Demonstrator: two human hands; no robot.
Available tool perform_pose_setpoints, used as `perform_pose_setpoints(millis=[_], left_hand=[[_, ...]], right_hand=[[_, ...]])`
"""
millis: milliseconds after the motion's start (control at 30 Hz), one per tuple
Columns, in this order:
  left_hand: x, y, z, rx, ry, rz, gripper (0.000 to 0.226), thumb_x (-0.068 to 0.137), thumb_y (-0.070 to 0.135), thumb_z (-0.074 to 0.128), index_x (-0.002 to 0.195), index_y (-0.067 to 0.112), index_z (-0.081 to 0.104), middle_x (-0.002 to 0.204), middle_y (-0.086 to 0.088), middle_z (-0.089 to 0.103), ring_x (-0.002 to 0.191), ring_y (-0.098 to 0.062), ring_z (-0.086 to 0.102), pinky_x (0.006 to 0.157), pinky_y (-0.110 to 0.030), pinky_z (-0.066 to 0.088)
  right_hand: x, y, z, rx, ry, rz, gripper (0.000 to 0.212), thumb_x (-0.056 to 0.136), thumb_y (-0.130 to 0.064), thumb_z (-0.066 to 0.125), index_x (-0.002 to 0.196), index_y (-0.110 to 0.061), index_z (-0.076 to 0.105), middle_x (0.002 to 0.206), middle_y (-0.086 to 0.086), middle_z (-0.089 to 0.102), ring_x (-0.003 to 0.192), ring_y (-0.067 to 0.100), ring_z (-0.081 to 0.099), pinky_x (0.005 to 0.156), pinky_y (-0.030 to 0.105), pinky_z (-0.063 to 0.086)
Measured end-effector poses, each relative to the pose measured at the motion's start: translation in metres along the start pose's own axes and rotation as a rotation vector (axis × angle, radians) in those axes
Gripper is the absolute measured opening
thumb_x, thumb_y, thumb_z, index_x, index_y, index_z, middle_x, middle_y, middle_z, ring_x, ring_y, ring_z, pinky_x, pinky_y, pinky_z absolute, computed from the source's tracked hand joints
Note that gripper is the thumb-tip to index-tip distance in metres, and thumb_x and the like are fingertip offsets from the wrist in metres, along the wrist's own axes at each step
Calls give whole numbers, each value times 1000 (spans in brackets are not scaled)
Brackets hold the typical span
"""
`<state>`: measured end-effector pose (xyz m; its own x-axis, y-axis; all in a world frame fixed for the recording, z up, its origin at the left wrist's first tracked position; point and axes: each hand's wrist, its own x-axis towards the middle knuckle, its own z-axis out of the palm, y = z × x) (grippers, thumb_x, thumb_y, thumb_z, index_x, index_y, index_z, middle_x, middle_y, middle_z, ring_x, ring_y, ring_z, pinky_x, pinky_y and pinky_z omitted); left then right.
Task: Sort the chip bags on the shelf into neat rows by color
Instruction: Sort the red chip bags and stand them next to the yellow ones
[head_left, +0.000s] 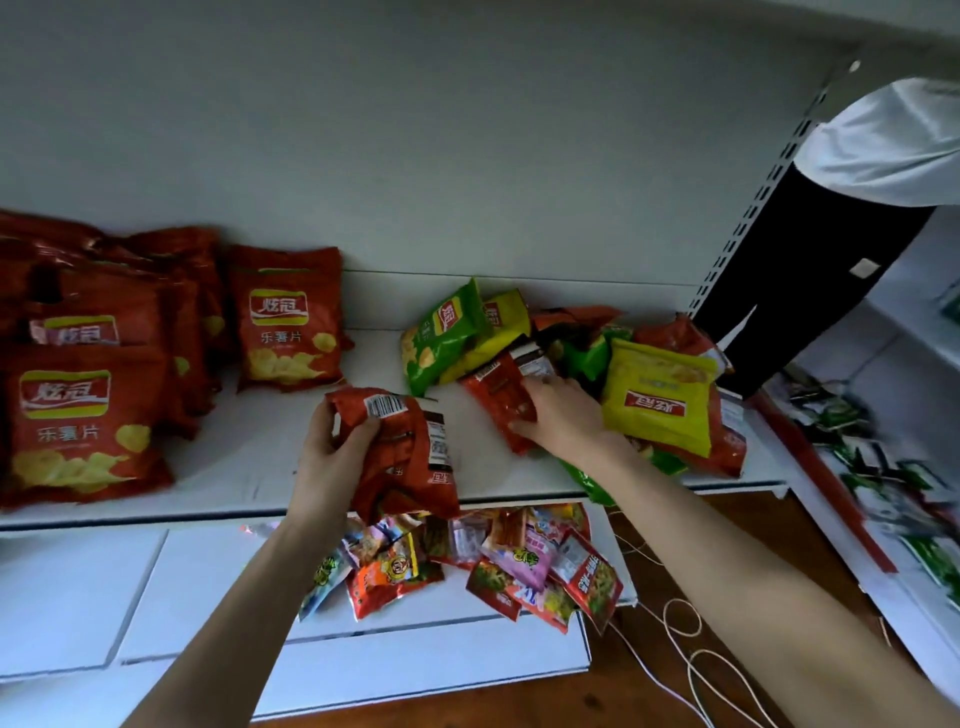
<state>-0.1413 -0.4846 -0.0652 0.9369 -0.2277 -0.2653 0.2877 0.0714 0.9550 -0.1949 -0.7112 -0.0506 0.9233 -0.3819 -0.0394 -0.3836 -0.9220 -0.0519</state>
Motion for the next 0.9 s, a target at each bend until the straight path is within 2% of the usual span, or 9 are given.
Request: perform_pose_setpoints(millis=[133, 267, 367, 433, 500, 567, 633, 700, 900], left_hand=[[0, -1, 8, -50, 37, -14, 26, 94, 24, 57, 116, 35, 49, 118, -7, 61, 95, -29, 65, 80, -47, 54], [-6, 5, 28, -192, -35, -63, 35, 91, 32, 57, 124, 31, 45, 107, -5, 64, 81, -23, 69, 60, -36, 59], [-14, 8, 46, -216, -153, -70, 51, 77, 37, 66, 123, 27, 47, 109, -7, 67, 84, -24, 71, 65, -39, 59], [-13, 9, 47, -174, -112, -58, 63, 73, 29, 72, 129, 25, 44, 114, -9, 65, 88, -27, 69, 70, -41, 58], [-7, 10, 43, -160, -67, -68, 65, 79, 21, 71, 135, 26, 39, 110, -5, 63, 85, -24, 68, 66, -39, 57], [-4, 11, 40, -159, -58, -74, 66, 81, 18, 69, 138, 28, 35, 107, -3, 62, 82, -21, 67, 64, -38, 56], [-3, 11, 38, -153, -64, -80, 70, 81, 20, 70, 140, 29, 34, 110, -3, 61, 83, -22, 68, 65, -39, 56], [-3, 11, 36, -153, -60, -82, 73, 78, 20, 72, 141, 29, 34, 115, -6, 62, 85, -23, 69, 67, -39, 57], [-4, 16, 30, -130, -19, -7, 59, 80, 22, 69, 132, 26, 43, 107, 0, 63, 81, -18, 68, 63, -36, 57]], right_hand=[[-14, 3, -24, 276, 50, -22, 51, 84, -37, 63, 129, -19, 49, 124, 1, 59, 111, 20, 56, 88, 32, 46], [-50, -12, -57, 565, 13, -151, 49, 82, -36, 66, 125, -20, 52, 113, -12, 56, 99, 3, 51, 83, 22, 40], [-62, -25, -55, 589, -92, -291, 48, 82, -35, 67, 125, -19, 54, 122, -6, 58, 107, 7, 54, 93, 26, 44], [-49, -20, -59, 621, -131, -306, 43, 84, -32, 64, 124, -19, 55, 121, -5, 59, 108, 7, 54, 90, 21, 43], [-20, -3, -61, 580, 8, -232, 35, 88, -26, 59, 123, -18, 55, 120, -3, 59, 105, 6, 53, 83, 12, 39], [21, 19, -57, 377, 198, -129, 40, 89, -24, 59, 127, -15, 51, 126, 3, 57, 114, 17, 52, 91, 24, 42], [56, 35, -45, 104, 192, -44, 48, 85, -25, 63, 129, -14, 48, 129, 10, 54, 119, 29, 49, 99, 39, 41], [76, 45, -37, -37, 180, 24, 39, 87, -16, 60, 125, -14, 52, 126, 13, 56, 117, 33, 50, 97, 42, 41], [69, 79, -95, 362, 453, 62, 25, 93, -19, 52, 112, -5, 61, 115, 17, 62, 104, 31, 58, 85, 34, 45]])
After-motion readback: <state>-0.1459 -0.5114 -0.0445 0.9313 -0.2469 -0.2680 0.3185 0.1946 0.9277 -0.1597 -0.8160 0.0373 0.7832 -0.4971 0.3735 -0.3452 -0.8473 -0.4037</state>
